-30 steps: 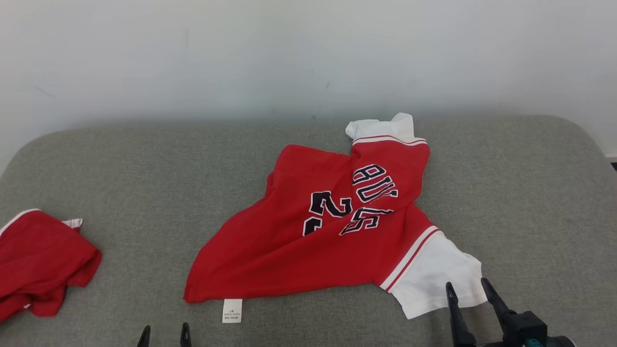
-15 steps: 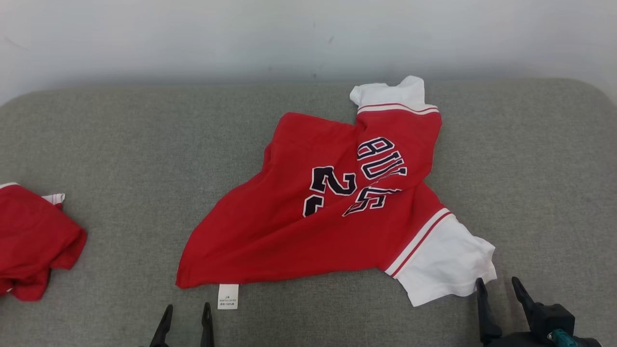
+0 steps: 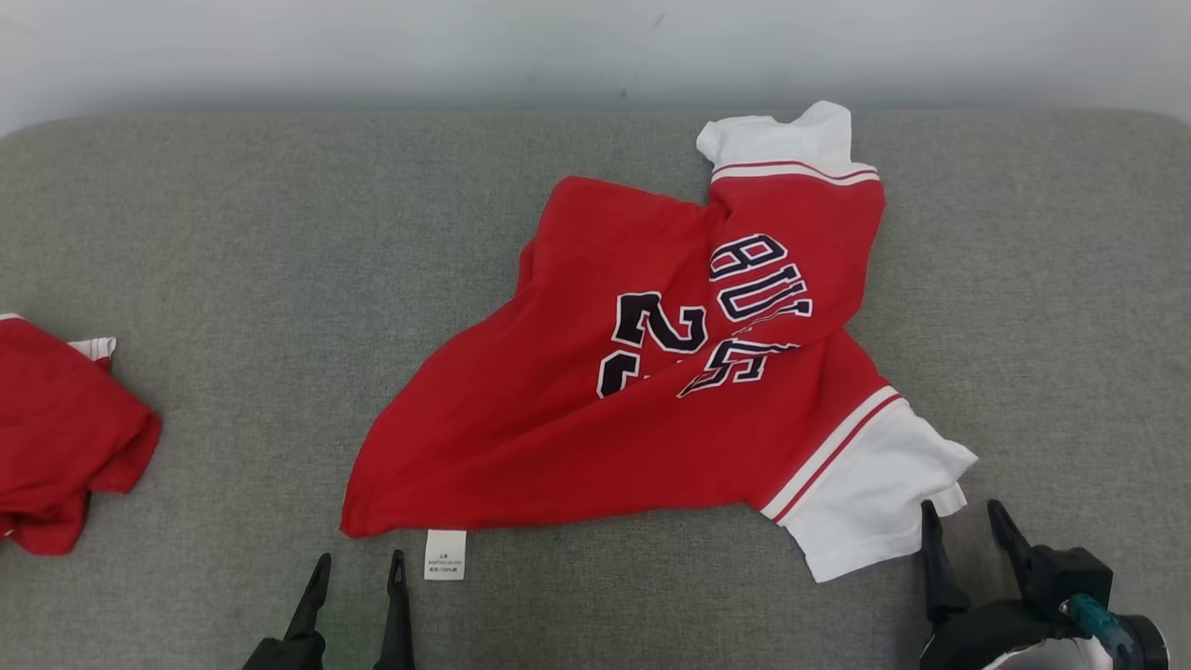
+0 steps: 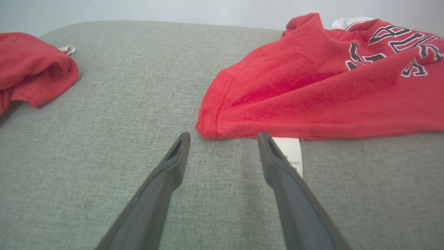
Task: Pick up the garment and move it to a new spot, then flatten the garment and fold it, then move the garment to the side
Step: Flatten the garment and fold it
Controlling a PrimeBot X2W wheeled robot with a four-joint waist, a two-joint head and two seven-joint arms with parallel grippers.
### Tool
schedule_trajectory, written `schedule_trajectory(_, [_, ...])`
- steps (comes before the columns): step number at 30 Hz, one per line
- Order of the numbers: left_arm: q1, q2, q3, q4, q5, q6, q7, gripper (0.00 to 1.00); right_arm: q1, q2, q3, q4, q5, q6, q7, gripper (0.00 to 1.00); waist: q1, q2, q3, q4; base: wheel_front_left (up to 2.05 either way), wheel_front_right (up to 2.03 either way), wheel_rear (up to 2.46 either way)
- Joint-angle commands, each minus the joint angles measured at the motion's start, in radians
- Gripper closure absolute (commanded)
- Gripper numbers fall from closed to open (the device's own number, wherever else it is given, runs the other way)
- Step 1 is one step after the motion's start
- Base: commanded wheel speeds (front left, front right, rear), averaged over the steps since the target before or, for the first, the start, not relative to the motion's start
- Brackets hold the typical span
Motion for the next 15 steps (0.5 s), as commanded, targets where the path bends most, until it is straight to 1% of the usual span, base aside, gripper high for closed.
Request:
schedule_trajectory(1, [-0.014,0.003,0.002,0.002,0.008,0.0,-0.003,0.0,-0.015,-0.007,0.01,0.01,0.007,0.001,0.0,0.0,-0.0002,-0.0001,0.011,0.006,0.0,0.0,0.0])
schedule_trajectory(7, [-0.031,0.003,-0.003,0.004,0.008,0.0,-0.003,0.0,-0.045,-0.027,0.047,0.052,0.028,0.001,0.003,0.0,-0.0002,-0.0001,0.031,0.026,0.0,0.0,0.0])
schedule_trajectory(8, [-0.032,0.003,-0.005,0.004,0.006,0.001,-0.003,0.0,-0.046,-0.029,0.055,0.06,0.031,0.001,0.004,0.04,-0.0002,-0.0001,0.033,0.028,0.0,0.0,0.0])
schedule_trajectory(9, [-0.033,0.003,-0.006,0.004,0.005,0.002,-0.003,0.0,-0.048,-0.032,0.063,0.069,0.034,0.001,0.004,0.24,-0.0002,-0.0001,0.034,0.031,0.0,0.0,0.0])
schedule_trajectory(10, [-0.034,0.003,-0.007,0.004,0.003,0.003,-0.003,0.0,-0.051,-0.033,0.07,0.076,0.037,0.001,0.005,0.58,-0.0002,-0.0001,0.035,0.033,0.0,0.0,0.0])
schedule_trajectory(11, [-0.034,0.003,-0.008,0.005,0.002,0.002,-0.003,0.0,-0.052,-0.034,0.076,0.082,0.039,0.001,0.006,0.78,-0.0002,-0.0001,0.036,0.035,0.0,0.0,0.0])
schedule_trajectory(12, [-0.035,0.003,-0.008,0.005,0.002,0.002,-0.003,0.0,-0.052,-0.037,0.08,0.086,0.041,0.001,0.007,0.92,-0.0002,-0.0001,0.037,0.036,0.0,0.0,0.0])
schedule_trajectory(13, [-0.035,0.003,-0.008,0.005,0.001,0.002,-0.003,0.0,-0.052,-0.04,0.082,0.088,0.044,0.001,0.007,1.0,-0.0002,-0.0001,0.037,0.037,0.0,0.0,0.0])
schedule_trajectory(15, [-0.035,0.003,-0.007,0.006,-0.002,0.003,-0.003,0.0,-0.048,-0.045,0.083,0.085,0.047,0.001,0.007,1.0,-0.0002,-0.0001,0.037,0.038,0.0,0.0,0.0])
